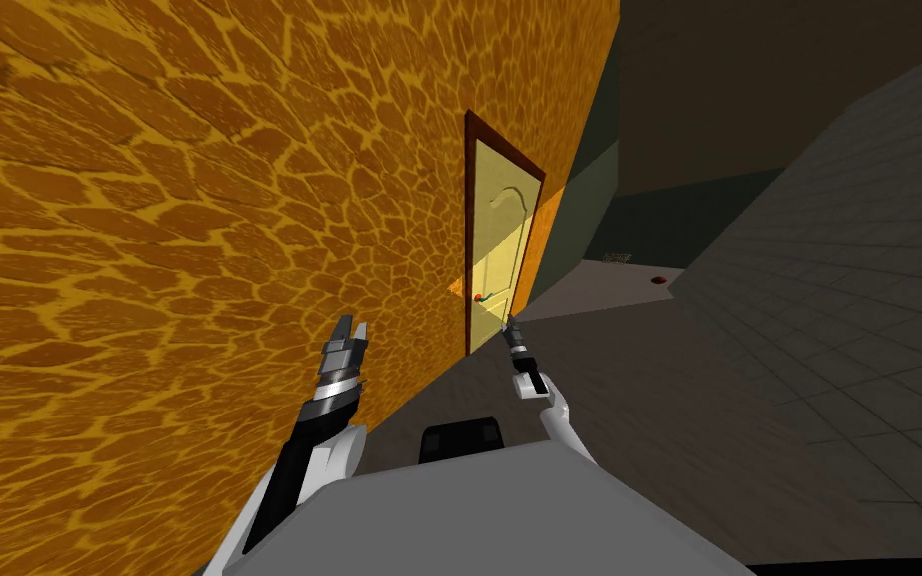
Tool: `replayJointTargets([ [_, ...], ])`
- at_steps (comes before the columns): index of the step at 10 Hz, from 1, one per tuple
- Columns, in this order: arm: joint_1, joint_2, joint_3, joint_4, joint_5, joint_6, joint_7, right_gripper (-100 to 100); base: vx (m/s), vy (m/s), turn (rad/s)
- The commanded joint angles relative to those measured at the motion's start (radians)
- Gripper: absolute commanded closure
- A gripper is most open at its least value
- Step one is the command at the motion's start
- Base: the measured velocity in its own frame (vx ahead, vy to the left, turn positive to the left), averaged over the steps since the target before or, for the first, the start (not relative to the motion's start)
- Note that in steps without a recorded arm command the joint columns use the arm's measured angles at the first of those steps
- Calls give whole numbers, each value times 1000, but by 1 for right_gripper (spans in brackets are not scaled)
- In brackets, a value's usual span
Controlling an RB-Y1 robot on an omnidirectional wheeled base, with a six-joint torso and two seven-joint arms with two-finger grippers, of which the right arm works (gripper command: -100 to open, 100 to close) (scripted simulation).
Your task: Pull the door open
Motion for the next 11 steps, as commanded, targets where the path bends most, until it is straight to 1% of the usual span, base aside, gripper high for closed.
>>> replayJointTargets([
  [1, -28, -8, -1, 50, 4, -11, -1, -100, 53, -127, 155],
  [2, -41, -11, -1, 82, 7, -18, -2, -100, 39, -120, 176],
  [3, -41, -11, -1, 87, 7, -18, -2, -100, 29, -80, 38],
  [5, -68, -19, -1, 146, 13, -31, -3, -100, 29, -72, 126],
  [10, -135, -37, -1, 292, 28, -63, -6, -100, 33, -127, 158],
  [11, -149, -40, -1, 315, 31, -69, -6, -100, 56, -142, 126],
])
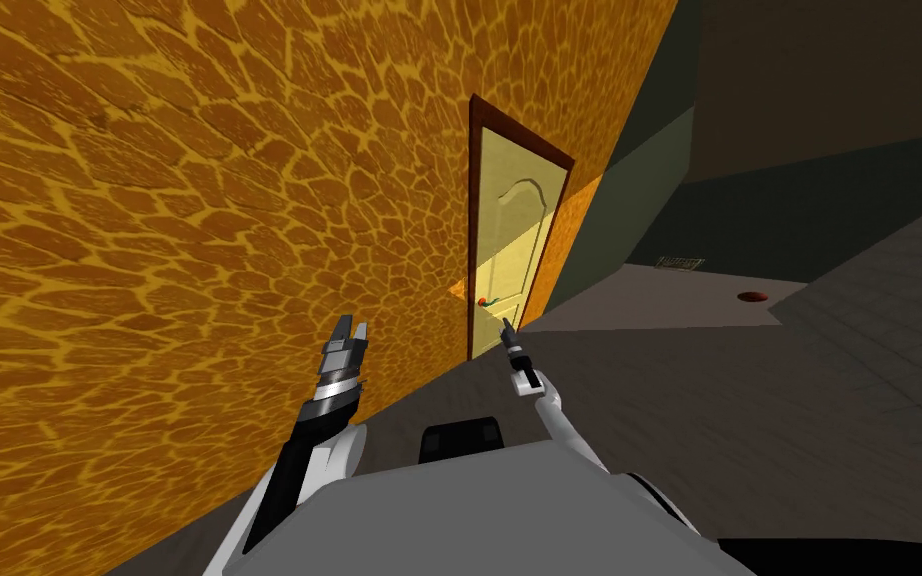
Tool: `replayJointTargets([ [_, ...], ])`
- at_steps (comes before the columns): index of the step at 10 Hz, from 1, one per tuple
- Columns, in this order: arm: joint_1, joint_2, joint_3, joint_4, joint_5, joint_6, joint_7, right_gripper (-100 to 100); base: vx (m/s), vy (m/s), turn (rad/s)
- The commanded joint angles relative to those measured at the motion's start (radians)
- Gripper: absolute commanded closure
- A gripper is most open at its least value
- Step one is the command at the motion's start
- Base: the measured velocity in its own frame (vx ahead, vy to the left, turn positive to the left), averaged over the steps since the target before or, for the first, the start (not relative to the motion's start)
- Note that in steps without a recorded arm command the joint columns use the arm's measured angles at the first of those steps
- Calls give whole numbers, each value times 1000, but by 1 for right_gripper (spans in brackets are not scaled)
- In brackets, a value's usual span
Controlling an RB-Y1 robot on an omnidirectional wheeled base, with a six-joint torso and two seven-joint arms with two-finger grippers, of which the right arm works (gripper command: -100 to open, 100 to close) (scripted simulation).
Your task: Pull the door open
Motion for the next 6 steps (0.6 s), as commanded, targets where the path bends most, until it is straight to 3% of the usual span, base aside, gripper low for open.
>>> replayJointTargets([
  [1, -12, -2, -1, 29, 2, -9, 0, -100, 37, -86, 64],
  [4, -50, -11, 0, 112, 10, -27, -1, -100, 21, -79, 144],
  [6, -75, -17, 0, 167, 16, -39, -2, -100, 25, -134, 149],
])
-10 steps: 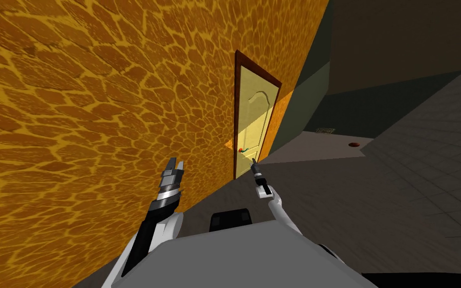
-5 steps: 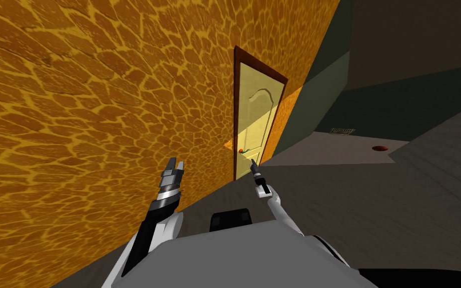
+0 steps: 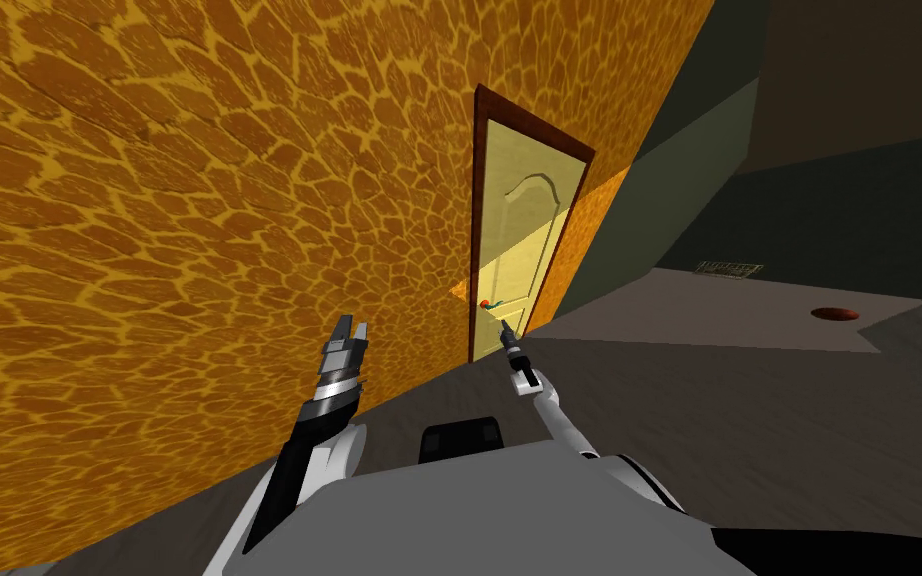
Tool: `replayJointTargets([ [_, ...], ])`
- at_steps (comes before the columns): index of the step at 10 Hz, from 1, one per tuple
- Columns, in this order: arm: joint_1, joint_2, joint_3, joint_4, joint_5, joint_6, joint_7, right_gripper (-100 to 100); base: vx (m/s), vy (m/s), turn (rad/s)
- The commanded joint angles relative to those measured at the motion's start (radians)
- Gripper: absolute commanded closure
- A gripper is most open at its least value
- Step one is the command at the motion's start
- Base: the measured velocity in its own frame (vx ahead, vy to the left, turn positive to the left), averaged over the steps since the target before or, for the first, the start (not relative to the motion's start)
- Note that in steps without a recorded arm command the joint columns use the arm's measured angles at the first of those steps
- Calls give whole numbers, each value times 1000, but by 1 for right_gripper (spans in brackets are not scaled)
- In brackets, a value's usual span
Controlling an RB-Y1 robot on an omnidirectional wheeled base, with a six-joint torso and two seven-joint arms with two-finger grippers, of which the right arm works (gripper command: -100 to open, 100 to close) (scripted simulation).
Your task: Pull the door open
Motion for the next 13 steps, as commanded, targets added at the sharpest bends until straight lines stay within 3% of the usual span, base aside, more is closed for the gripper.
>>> replayJointTargets([
  [1, -24, -5, 0, 47, 4, -10, -1, -100, 45, -105, 153],
  [13, -155, -34, 0, 334, 33, -73, -6, -100, 24, -124, 129],
])
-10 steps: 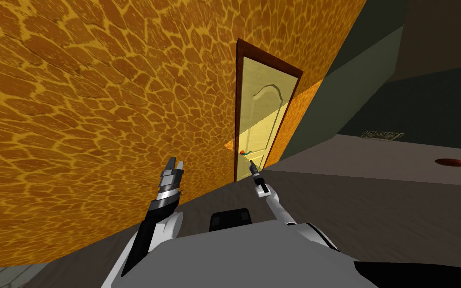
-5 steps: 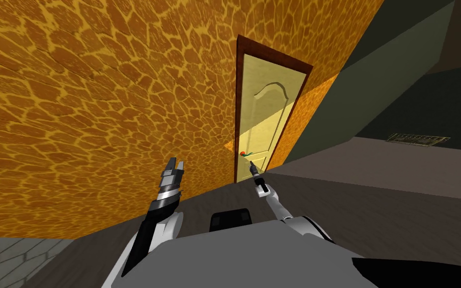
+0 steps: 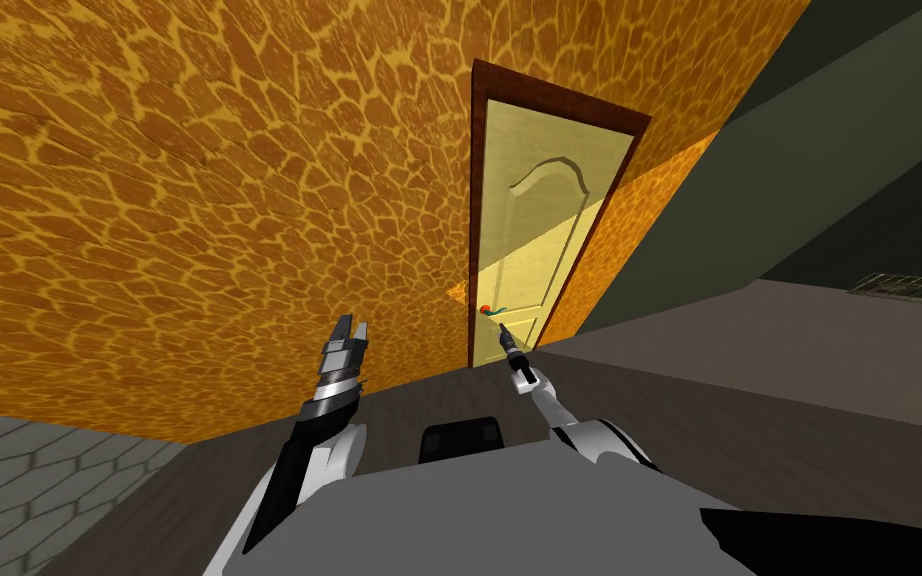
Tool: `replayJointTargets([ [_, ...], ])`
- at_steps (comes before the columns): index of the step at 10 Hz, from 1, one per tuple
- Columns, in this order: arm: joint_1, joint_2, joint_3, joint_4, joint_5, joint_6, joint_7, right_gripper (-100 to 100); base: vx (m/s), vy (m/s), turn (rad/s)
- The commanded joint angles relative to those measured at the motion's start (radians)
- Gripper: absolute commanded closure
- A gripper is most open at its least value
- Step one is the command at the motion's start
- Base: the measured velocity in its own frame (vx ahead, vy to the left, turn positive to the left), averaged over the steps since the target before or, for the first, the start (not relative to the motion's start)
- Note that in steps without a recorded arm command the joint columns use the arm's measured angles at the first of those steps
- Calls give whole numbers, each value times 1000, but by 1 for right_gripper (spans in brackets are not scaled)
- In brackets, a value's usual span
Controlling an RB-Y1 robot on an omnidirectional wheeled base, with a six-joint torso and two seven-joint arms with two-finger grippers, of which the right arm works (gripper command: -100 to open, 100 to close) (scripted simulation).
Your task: Pull the door open
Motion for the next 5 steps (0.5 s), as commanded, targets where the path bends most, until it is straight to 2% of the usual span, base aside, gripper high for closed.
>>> replayJointTargets([
  [1, -19, -5, 0, 42, 5, -8, -2, -100, 4, -122, 165],
  [4, -43, -10, 1, 94, 10, -20, -3, -100, 15, -120, 99],
  [5, -58, -12, 1, 126, 13, -26, -3, -100, 16, -110, 150],
])
